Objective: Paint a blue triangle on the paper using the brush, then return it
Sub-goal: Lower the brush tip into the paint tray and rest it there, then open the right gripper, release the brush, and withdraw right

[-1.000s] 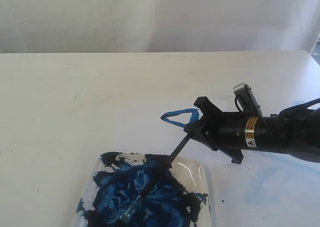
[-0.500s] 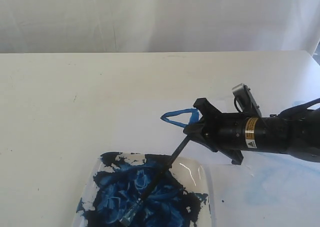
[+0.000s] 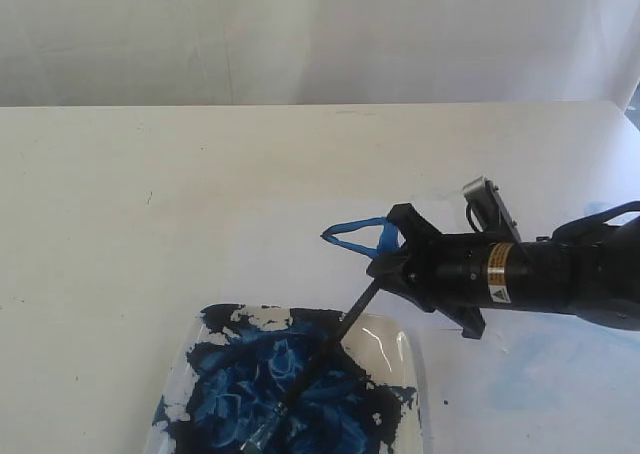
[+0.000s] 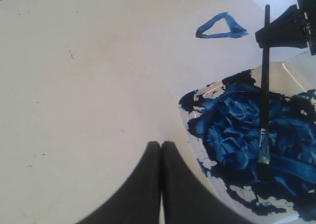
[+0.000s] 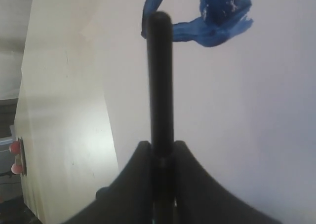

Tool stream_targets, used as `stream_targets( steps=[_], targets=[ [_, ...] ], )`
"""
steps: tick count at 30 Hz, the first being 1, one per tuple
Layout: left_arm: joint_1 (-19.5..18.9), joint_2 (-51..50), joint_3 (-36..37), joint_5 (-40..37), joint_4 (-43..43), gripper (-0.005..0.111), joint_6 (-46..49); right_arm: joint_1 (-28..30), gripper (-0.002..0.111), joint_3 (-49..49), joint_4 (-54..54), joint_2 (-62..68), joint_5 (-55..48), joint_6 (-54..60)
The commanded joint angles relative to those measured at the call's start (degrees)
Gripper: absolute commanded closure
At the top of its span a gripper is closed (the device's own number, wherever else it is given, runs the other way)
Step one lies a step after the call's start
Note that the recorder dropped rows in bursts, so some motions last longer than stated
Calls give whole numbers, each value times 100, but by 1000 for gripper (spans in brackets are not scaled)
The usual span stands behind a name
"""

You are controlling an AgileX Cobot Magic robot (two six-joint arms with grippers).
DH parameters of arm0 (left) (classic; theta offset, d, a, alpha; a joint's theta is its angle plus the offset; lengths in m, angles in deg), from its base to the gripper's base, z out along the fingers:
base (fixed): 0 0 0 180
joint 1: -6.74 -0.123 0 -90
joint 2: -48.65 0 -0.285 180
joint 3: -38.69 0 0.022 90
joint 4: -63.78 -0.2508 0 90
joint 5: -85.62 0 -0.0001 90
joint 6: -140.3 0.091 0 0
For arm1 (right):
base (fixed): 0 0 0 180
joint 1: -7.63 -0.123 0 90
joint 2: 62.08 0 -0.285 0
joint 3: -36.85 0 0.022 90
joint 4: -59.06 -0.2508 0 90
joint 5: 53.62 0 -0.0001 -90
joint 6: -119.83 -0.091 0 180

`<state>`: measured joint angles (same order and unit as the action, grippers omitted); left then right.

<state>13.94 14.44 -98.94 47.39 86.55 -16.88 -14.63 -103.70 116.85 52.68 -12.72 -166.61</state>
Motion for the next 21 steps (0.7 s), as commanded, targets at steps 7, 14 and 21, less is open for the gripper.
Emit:
stream_targets(
  steps=[7,14,21],
  targets=[
    [-23,35,20,-46,72,107,-36,30,63,-47,84,46,198,79],
    [-23,35,20,-59,72,107,-36,458,57,-47,1007,-434,503,-43],
    [-23,35,20,-59,72,107,-36,1170,57,-36,2355,-1468,1582,-630]
  ],
)
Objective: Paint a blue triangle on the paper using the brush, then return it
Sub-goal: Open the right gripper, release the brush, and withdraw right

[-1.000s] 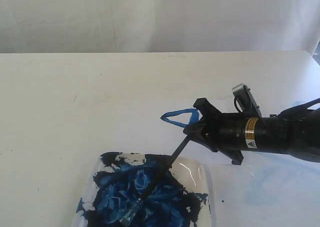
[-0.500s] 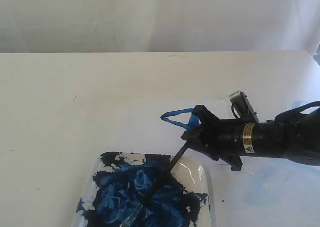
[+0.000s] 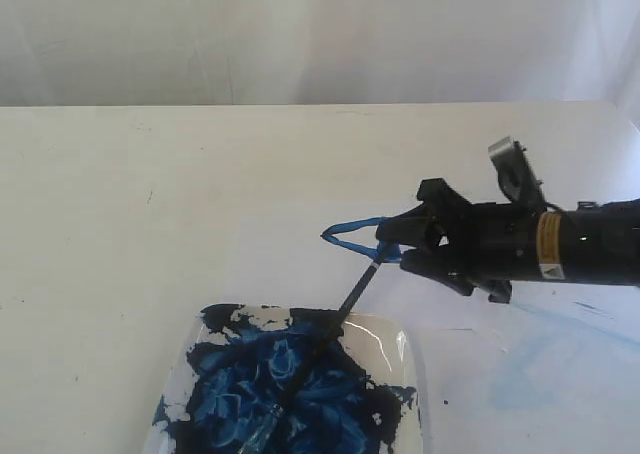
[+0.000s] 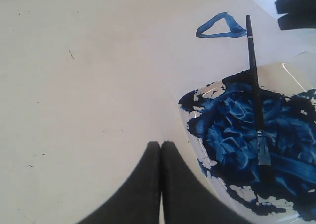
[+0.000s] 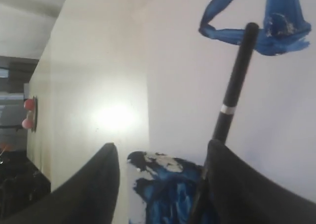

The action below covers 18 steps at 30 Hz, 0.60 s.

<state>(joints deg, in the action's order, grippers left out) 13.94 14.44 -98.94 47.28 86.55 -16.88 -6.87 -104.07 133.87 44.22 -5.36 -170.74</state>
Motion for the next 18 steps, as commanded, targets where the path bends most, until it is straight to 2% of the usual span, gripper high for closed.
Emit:
stream_targets(
  steps=[1,3,6,9,10,14,18],
  targets=[
    [-23,35,20,-47,87,107,-36,486,59,1,724,-825,1091,-186],
    [-23,35,20,-24,97,107,-36,628,71,1,842,-1215,1467,69],
    [-23,35,20,-24,97,107,-36,691,107,1,1108,-1940,1539,670],
    [-23,35,20,10,97,107,-36,699,108,40,1457,-2610,1217,1856],
    [-23,35,20,22,97,107,-36,699,108,112,1691,-3040,664,2493],
    [-23,35,20,32,74,107,-36,699,108,160,1749,-3694,-1472,2509],
    [-23,35,20,32,74,107,-36,699,108,160,1749,-3771,-1993,2509]
  ],
)
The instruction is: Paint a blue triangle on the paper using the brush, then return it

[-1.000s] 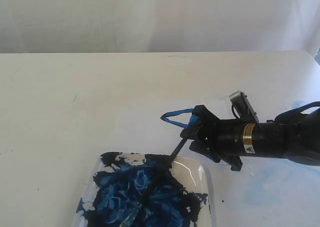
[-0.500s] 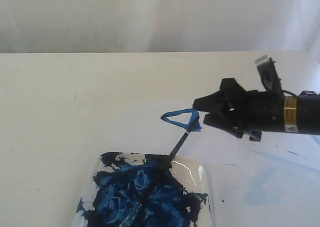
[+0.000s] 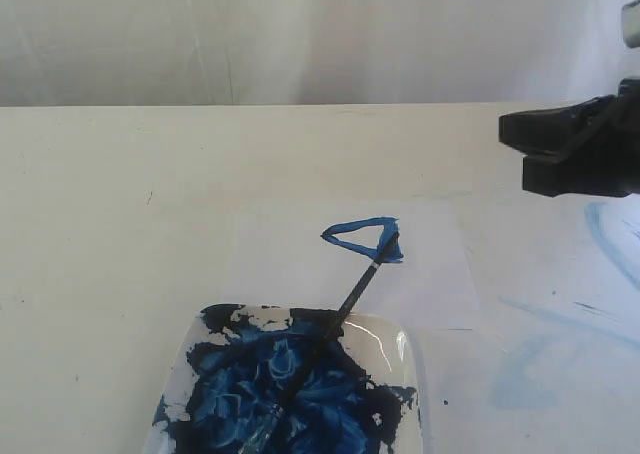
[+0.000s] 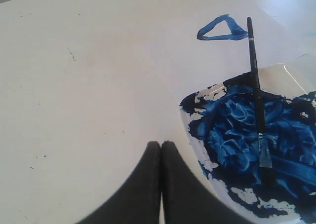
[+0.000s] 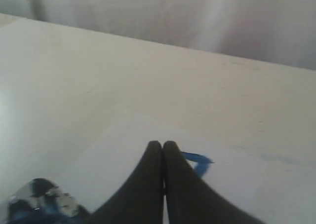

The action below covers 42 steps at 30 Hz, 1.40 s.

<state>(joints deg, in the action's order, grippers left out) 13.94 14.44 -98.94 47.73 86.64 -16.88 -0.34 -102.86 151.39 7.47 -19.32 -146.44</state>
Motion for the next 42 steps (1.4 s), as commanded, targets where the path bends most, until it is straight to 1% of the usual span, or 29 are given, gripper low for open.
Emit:
stream_targets(
  steps=[1,11,14,18,23,27,31,33,38,42],
  targets=[
    [-23,35,20,-13,64,107,-36,47,108,39,-2,-97,-621,78],
    [-23,35,20,13,64,107,-36,47,108,39,-2,-97,-599,78],
    [-23,35,20,13,64,107,-36,3,108,39,16,-301,-638,105],
    [-23,35,20,13,64,107,-36,-322,108,39,49,-1098,-1061,106],
    [-23,35,20,13,64,107,-36,-674,108,39,38,-2215,-1088,95],
    [-23,35,20,13,64,107,-36,-703,108,39,6,-3070,-803,-38],
    [-23,35,20,12,64,107,-25,-703,108,39,-85,-3786,-791,-113],
    [-23,35,20,12,64,107,-14,-703,108,39,-302,-4091,-802,-113],
    [-23,35,20,12,64,107,-14,-703,108,39,-1000,-4573,-684,-113],
    [-23,35,20,12,64,107,-14,-703,108,39,-1297,-4631,-381,-126]
  ],
)
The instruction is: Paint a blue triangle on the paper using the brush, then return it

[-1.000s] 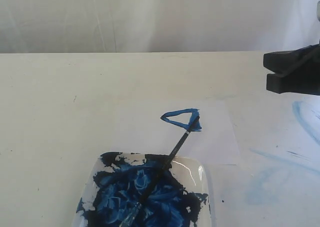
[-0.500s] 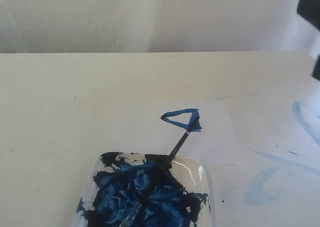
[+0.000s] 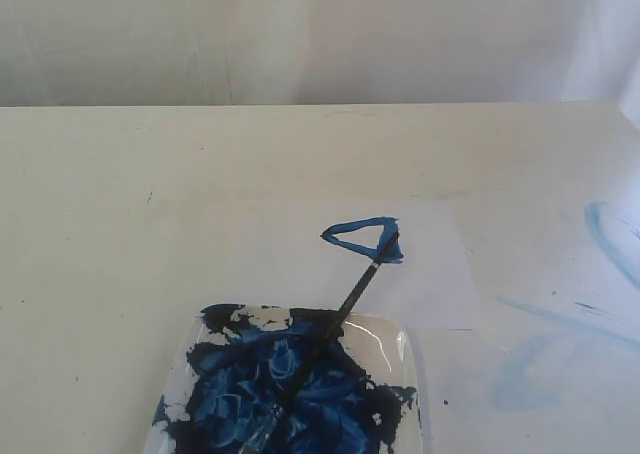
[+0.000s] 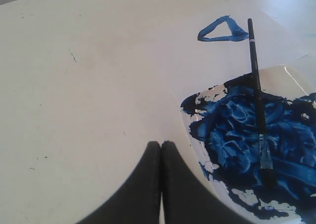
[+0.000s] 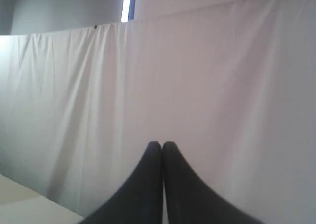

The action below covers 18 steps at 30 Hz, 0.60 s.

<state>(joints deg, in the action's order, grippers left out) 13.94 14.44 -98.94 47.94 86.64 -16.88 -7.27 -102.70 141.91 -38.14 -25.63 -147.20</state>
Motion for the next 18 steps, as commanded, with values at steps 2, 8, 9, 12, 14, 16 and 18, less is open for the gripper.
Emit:
stream_targets(
  steps=[2,8,9,12,14,16,18],
  targets=[
    [-23,35,20,-9,64,107,-14,-10,108,23,-349,-70,320,-49],
    [-23,35,20,-9,64,107,-14,2,108,12,1710,-70,266,-1767],
    [-23,35,20,1,64,107,-14,2,108,28,1710,-70,124,-2307],
    [-23,35,20,1,64,107,-14,2,108,63,1710,-70,-491,-3105],
    [-23,35,20,1,64,107,-14,11,108,77,1710,-70,-628,-3306],
    [-23,35,20,1,64,107,-14,11,108,77,1710,-70,-607,-3320],
    [-23,35,20,1,64,107,-14,11,108,80,1710,-70,-593,-3320]
  ],
)
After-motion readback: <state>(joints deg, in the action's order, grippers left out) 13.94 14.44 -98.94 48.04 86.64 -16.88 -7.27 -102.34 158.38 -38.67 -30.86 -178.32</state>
